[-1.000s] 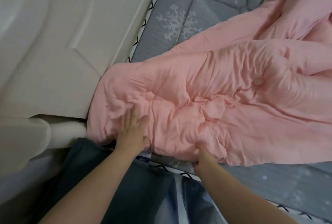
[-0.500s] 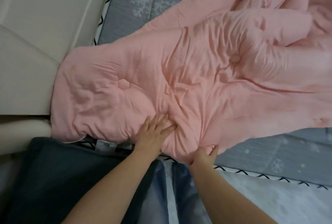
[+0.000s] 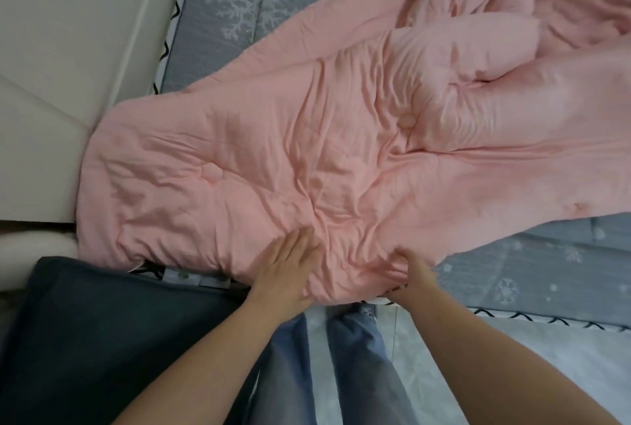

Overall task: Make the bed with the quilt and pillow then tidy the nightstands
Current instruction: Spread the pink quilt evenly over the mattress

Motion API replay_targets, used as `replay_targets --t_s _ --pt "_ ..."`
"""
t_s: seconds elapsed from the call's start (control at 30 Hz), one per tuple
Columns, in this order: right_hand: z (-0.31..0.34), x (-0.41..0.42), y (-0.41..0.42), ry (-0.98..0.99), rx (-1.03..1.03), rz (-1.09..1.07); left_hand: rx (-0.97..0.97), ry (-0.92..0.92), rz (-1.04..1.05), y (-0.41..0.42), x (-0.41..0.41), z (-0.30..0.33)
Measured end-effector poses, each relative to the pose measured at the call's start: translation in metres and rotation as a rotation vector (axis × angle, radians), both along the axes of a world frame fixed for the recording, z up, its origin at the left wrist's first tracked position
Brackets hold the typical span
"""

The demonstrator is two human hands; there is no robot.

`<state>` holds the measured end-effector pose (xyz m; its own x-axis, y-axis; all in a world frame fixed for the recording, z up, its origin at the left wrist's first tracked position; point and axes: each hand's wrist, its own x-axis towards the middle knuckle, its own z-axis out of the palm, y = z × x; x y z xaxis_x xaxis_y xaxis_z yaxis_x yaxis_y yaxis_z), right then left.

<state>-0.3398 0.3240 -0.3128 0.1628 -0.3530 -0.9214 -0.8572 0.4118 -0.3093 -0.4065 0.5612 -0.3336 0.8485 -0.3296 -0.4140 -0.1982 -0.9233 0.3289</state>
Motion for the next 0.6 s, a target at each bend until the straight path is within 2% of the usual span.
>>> replay_targets --t_s 0.13,0.2,0.33,0.43,0.53,0.6 --pt "-0.017 0.014 -0.046 -0.083 0.041 -0.125 -0.120 -0.028 -0.052 -0.050 0.002 0.003" --pt "-0.011 0.023 -0.064 -0.113 0.061 -0.110 -0.173 -0.037 -0.088 -0.071 0.005 0.007" --pt "0.013 0.035 -0.086 -0.284 0.239 -0.105 -0.271 0.012 -0.034 -0.116 0.017 0.018" --pt "0.019 0.035 -0.102 -0.438 0.463 -0.200 -0.199 -0.048 0.054 -0.155 0.028 0.029" --pt "0.029 0.029 -0.122 -0.494 0.572 -0.226 -0.082 -0.218 0.089 -0.200 0.044 0.046" --pt "0.036 0.024 -0.140 -0.532 0.653 -0.247 -0.012 -0.262 0.070 -0.229 0.059 0.056"
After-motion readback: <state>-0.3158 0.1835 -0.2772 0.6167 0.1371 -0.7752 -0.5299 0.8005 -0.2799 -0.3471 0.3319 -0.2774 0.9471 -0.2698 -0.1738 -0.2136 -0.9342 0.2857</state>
